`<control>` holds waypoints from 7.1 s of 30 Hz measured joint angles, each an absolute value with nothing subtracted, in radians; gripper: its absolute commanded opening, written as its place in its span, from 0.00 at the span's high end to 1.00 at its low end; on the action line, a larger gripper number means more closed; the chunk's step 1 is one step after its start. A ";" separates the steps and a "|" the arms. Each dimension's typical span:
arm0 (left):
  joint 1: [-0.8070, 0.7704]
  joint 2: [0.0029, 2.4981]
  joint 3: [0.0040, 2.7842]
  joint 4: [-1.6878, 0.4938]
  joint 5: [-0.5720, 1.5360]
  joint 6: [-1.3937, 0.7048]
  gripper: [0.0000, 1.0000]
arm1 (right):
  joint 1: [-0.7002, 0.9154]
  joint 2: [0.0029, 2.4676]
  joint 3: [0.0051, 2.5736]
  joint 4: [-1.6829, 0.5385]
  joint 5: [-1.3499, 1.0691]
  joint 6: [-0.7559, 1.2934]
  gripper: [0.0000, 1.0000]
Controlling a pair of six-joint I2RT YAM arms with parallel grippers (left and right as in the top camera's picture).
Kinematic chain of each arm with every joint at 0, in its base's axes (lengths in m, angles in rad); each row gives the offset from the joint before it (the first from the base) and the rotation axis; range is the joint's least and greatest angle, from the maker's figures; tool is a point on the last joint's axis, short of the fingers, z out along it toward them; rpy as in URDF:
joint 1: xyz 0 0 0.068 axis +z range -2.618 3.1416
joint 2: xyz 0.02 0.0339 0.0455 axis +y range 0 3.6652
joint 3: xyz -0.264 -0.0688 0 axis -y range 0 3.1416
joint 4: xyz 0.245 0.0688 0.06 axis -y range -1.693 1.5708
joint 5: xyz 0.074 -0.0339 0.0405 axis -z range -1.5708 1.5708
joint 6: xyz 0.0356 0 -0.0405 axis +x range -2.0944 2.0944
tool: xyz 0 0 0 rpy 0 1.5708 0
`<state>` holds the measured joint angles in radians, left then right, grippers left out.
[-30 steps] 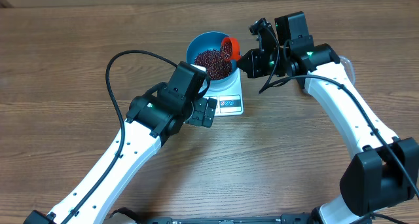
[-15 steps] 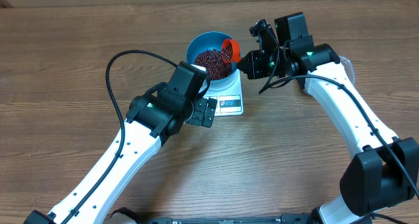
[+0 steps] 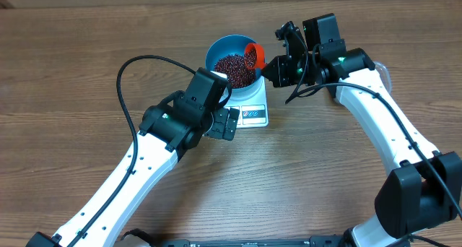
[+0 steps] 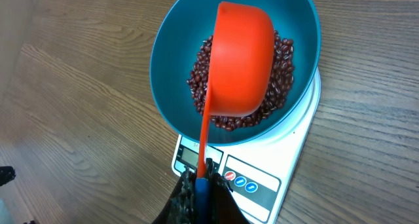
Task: Scoop item into bowl and weigh 150g on scale
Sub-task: 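Tilt the scoop with the right gripper to pour beans into the bowl, then hold the tilted scoop over the bowl with the right gripper, then carry the red scoop with the right gripper to the clear bean tub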
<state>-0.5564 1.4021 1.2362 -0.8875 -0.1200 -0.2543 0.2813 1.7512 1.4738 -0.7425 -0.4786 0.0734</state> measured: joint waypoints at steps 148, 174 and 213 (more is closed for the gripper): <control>-0.556 1.402 1.236 -0.888 -0.120 -0.254 0.00 | 0.308 1.751 1.474 -0.793 -0.458 -0.057 0.96; -0.556 1.402 1.236 -0.888 -0.120 -0.254 0.00 | 0.307 1.751 1.474 -0.797 -0.414 -0.026 0.96; -0.556 1.402 1.236 -0.888 -0.120 -0.254 0.00 | -0.096 1.751 1.474 -0.940 -0.927 -0.076 0.96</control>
